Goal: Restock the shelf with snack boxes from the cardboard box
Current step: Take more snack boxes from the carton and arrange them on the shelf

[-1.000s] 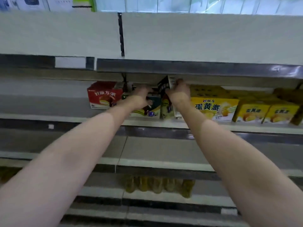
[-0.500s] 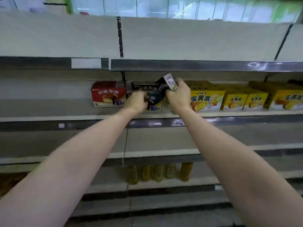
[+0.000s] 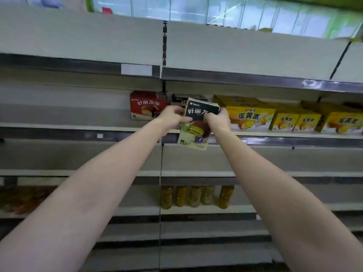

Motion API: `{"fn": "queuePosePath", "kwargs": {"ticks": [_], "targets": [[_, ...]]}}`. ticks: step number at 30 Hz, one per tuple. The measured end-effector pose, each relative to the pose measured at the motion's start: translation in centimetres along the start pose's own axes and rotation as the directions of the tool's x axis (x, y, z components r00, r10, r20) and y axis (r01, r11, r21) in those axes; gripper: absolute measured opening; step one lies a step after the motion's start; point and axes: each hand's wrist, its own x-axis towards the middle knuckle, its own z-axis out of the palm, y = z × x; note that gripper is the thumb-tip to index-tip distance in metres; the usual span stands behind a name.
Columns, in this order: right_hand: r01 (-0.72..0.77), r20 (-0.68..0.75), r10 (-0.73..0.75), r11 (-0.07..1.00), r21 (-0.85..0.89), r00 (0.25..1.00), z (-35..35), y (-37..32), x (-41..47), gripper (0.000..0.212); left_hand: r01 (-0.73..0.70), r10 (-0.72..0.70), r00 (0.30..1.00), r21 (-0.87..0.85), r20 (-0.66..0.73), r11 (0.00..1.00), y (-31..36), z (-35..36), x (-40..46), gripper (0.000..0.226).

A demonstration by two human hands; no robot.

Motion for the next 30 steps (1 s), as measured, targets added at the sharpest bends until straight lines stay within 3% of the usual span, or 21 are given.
{"fn": "queuePosePath", "kwargs": {"ticks": [4, 8, 13, 16, 19, 21, 26, 30], "targets": [[0.104, 0.004, -0.108, 0.948, -0.300, 0.994, 0.4, -0.1, 0.1, 0.058, 0.067, -0.049, 0.992, 0.159, -0.114, 0.985, 0.8, -1.8, -1.3, 0.050], [0.314, 0.159, -0.271, 0.783, -0.537, 0.949, 1.1, -0.4, -0.2, 0.060, 0.192, -0.138, 0.967, 0.256, -0.214, 0.947, 1.9, -2.4, -1.3, 0.040], [0.499, 0.473, -0.251, 0.692, -0.522, 0.844, 1.7, 0.0, -0.7, 0.034, 0.237, -0.186, 0.954, 0.211, -0.236, 0.948, 3.2, -1.9, -1.1, 0.047], [0.546, 0.539, -0.259, 0.683, -0.484, 0.802, 1.8, -0.4, -0.5, 0.014, 0.253, -0.193, 0.948, 0.233, -0.253, 0.939, 3.5, -1.4, -0.9, 0.030], [0.458, 0.570, -0.169, 0.787, -0.413, 0.804, 1.5, -1.3, 0.1, 0.047, 0.291, -0.194, 0.915, 0.244, -0.353, 0.925, 3.9, -1.1, -0.4, 0.016], [0.510, 0.617, -0.163, 0.738, -0.442, 0.770, 1.3, -1.8, 0.5, 0.061, 0.306, -0.184, 0.899, 0.267, -0.398, 0.914, 4.1, -1.2, 0.1, 0.018], [0.564, 0.557, -0.232, 0.617, -0.549, 0.797, 0.9, -2.6, 2.3, 0.040, 0.317, -0.183, 0.895, 0.294, -0.406, 0.902, 4.3, -1.4, 1.3, 0.021], [0.555, 0.508, -0.278, 0.625, -0.548, 0.815, 0.4, -2.2, 4.1, 0.048, 0.187, -0.022, 0.958, 0.562, -0.287, 0.806, 4.1, -1.6, 2.0, 0.031]]}}
